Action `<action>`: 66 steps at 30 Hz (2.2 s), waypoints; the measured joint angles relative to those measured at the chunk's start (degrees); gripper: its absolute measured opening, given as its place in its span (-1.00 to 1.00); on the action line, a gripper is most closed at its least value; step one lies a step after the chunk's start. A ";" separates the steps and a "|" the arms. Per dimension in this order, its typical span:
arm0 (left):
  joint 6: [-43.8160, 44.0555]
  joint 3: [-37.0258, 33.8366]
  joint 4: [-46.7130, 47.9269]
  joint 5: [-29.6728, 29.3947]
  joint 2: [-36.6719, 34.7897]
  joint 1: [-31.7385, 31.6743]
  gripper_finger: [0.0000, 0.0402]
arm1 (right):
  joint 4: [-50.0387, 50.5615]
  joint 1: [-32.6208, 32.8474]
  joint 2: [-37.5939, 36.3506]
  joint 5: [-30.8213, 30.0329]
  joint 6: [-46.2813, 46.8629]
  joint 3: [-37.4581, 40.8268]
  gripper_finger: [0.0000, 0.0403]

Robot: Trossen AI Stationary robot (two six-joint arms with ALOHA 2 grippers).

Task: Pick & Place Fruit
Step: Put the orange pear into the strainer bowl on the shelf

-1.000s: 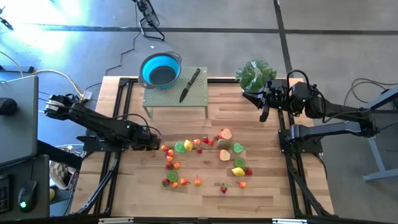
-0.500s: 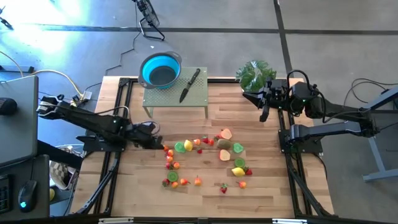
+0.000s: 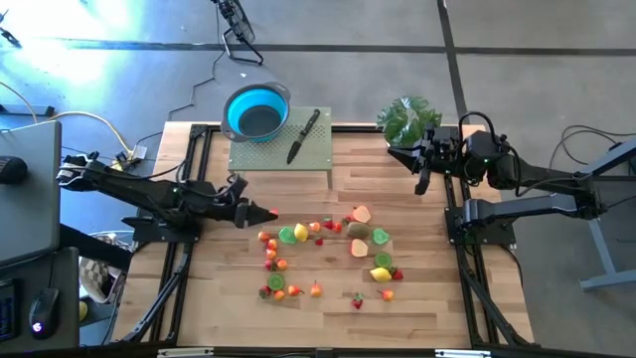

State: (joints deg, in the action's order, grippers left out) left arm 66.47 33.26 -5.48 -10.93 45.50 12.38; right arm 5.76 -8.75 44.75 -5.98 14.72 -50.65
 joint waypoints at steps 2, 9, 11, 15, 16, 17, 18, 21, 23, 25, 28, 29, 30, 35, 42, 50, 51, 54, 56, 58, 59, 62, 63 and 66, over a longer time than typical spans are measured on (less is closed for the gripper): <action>-2.77 1.75 0.04 -1.48 0.00 -0.02 -0.36 | 0.01 0.00 0.00 0.15 0.00 0.00 -0.99; -11.16 10.62 9.32 -11.22 0.02 -0.02 -0.36 | 0.04 0.00 0.00 0.22 0.00 0.00 -0.99; -12.36 13.76 14.51 -14.50 0.02 -0.02 -0.36 | 0.26 0.00 0.00 0.42 -0.02 0.00 -0.99; -12.84 19.54 23.50 -21.07 0.02 -0.02 -0.36 | 0.66 0.00 0.00 0.57 0.00 0.00 -0.99; -13.06 20.76 25.12 -22.47 0.02 -0.02 -0.36 | 0.66 0.00 0.00 0.56 0.00 0.00 -0.99; -13.58 22.09 26.85 -23.70 0.02 -0.02 -0.36 | 0.66 0.00 0.00 0.55 0.00 0.00 -0.99; -14.21 23.36 28.31 -24.77 0.02 -0.02 -0.36 | 0.68 0.00 0.00 0.57 0.00 0.00 -0.99; -16.72 26.55 31.42 -27.30 0.00 -0.04 -0.36 | 0.68 0.00 0.00 0.29 -0.02 0.00 -0.99; -19.13 28.08 32.36 -28.70 0.00 -0.04 -0.36 | 0.68 0.00 0.00 -0.38 -0.35 0.00 -0.99; -21.52 29.06 32.74 -30.75 0.00 -0.04 -0.36 | 0.65 0.00 0.00 -1.47 -1.28 0.00 -0.99; -24.52 30.52 32.75 -33.92 0.00 -0.06 -0.36 | -0.08 -0.02 0.52 -3.02 -1.46 0.00 -0.99; -25.56 31.00 32.83 -34.76 -0.05 -0.10 -0.36 | -0.21 -0.02 0.63 -3.47 -1.49 -0.02 -0.99; -26.56 31.48 32.70 -35.05 -0.26 -0.50 -0.36 | -0.22 -0.01 0.69 -4.05 -1.51 -0.02 -0.99; -28.79 33.21 34.55 -32.72 -0.36 -6.21 -0.36 | -1.36 -0.11 1.99 -6.14 -1.59 -0.07 -0.99; -28.75 33.98 38.24 -22.81 -0.24 -19.01 -0.36 | -4.15 -1.70 4.52 -5.98 -2.54 -0.04 -0.99; -29.70 33.98 39.60 -9.35 0.99 -32.74 -0.36 | -5.11 -3.70 6.70 -5.90 -2.34 -0.02 -0.99; -30.22 33.98 39.48 -7.71 1.44 -34.34 -0.36 | -5.49 -3.74 6.89 -5.90 -2.34 -0.02 -0.99; -31.14 34.00 39.46 -2.90 2.86 -39.13 -0.36 | -5.69 -3.74 7.02 -5.87 -2.32 -0.02 -0.99; -31.83 34.00 39.47 0.21 4.03 -42.39 -0.36 | -5.81 -3.74 7.02 -5.87 -2.32 -0.02 -0.99; -32.23 34.00 39.34 3.47 5.42 -45.63 -0.36 | -5.85 -3.74 7.02 -5.87 -1.90 -0.02 -0.99; -32.50 34.00 39.28 4.95 6.13 -47.24 -0.36 | -5.86 -3.73 7.02 -5.87 -1.38 -0.02 -0.99; -33.69 34.00 38.89 9.03 8.34 -51.78 -0.36 | -5.88 -3.74 7.02 -5.87 -0.85 -0.02 -0.99; -33.91 34.00 38.60 10.04 9.12 -53.19 -0.36 | -5.86 -3.74 7.02 -5.87 -0.83 -0.02 -0.99; -34.90 34.00 37.84 12.86 11.59 -56.98 -0.36 | -5.87 -3.72 7.02 -5.87 -0.82 -0.02 -0.99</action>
State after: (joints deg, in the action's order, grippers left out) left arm 31.57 67.26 32.36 1.93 57.08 -44.60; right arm -0.11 -12.48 51.77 -11.86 13.91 -50.68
